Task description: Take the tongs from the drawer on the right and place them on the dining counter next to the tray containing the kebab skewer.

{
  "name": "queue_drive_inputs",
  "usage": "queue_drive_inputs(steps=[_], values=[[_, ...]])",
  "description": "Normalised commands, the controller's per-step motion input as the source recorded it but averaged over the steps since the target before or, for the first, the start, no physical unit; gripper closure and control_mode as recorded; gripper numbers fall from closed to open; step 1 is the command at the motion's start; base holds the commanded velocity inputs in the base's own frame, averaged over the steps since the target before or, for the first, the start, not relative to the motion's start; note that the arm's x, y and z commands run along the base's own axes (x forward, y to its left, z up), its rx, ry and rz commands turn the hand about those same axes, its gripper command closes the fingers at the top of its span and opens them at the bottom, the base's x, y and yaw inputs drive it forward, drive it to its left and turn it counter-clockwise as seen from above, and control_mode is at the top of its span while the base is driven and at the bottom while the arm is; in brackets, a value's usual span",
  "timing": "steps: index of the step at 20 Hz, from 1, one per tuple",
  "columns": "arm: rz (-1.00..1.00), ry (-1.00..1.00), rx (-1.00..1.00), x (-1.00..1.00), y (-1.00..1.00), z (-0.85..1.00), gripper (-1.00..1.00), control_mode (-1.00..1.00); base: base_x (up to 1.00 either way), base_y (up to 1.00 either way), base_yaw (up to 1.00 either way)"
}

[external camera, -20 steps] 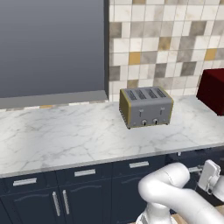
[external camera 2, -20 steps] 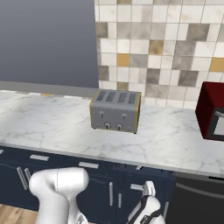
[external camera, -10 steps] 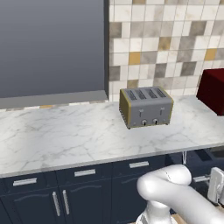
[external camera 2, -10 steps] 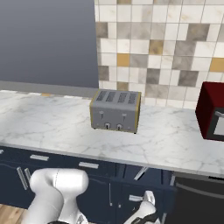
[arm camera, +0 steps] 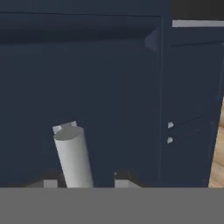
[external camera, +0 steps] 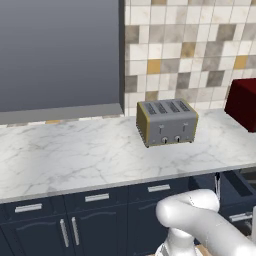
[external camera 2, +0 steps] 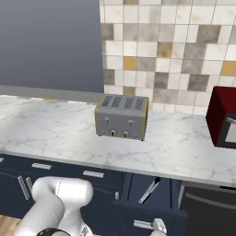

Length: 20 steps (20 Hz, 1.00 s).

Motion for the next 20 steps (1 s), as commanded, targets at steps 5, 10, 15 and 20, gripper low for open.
queue_drive_inputs(steps=[5,10,15,20], values=[[-0.08,0.04,0.00,-1.00,-1.00,-0.49,1.00,-1.00,0.00,0.00,0.00],[-0.07,0.05,0.00,-1.00,-1.00,-0.41,1.00,-1.00,0.00,0.00,0.00],[-0.06,0.06,0.00,-1.00,-0.97,-0.09,-1.00,-1.00,0.00,0.00,0.00],[-0.04,0.07,0.00,-0.97,-0.72,0.53,-1.00,-1.00,0.00,0.00,0.00]])
